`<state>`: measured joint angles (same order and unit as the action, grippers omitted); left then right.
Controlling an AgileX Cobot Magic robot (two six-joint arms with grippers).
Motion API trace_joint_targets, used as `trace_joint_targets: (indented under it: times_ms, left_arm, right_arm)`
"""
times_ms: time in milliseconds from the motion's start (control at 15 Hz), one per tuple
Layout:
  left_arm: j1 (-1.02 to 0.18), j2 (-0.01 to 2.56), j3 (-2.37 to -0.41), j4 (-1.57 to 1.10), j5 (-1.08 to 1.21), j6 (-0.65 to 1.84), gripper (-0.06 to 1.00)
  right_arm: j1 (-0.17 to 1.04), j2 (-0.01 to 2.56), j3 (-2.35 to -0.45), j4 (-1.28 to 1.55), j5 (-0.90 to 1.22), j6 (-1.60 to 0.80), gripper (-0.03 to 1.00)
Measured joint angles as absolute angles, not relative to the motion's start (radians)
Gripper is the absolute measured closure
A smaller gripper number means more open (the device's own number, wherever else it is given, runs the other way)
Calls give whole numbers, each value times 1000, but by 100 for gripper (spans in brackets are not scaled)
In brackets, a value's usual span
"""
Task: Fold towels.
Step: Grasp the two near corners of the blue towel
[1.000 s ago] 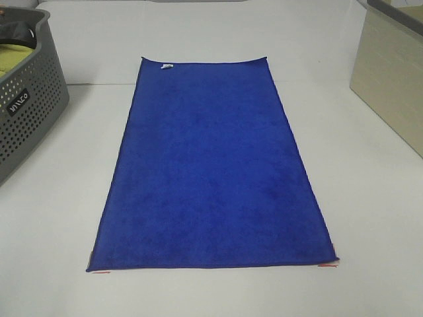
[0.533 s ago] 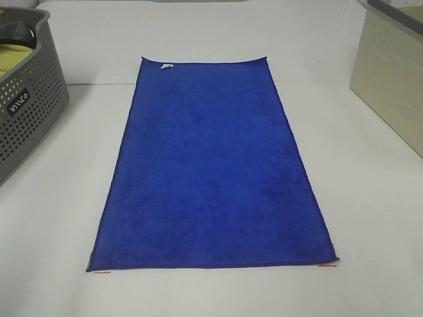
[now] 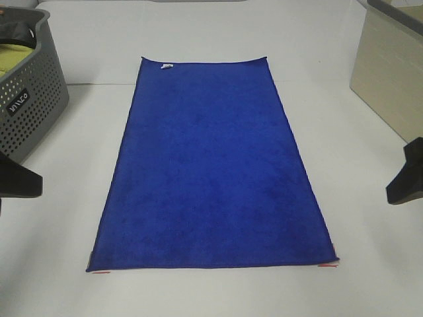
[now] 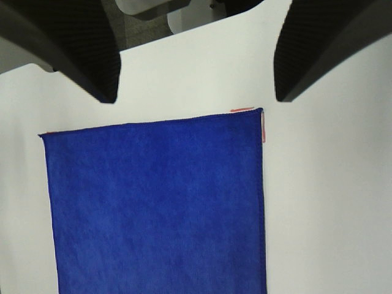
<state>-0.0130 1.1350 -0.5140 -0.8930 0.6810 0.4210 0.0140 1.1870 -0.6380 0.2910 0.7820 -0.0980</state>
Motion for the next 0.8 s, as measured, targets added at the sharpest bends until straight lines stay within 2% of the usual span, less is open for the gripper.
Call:
trace_joint_targets:
  times_ms: [400, 800]
  left_arm:
    - [-13, 1498, -514, -1226, 670, 809, 27]
    - [-13, 1703, -517, -1397, 596, 1055, 27]
  right_arm:
    - [14, 1449, -649, 575, 712, -349, 21]
    - [14, 1631, -652, 680, 573, -504, 21]
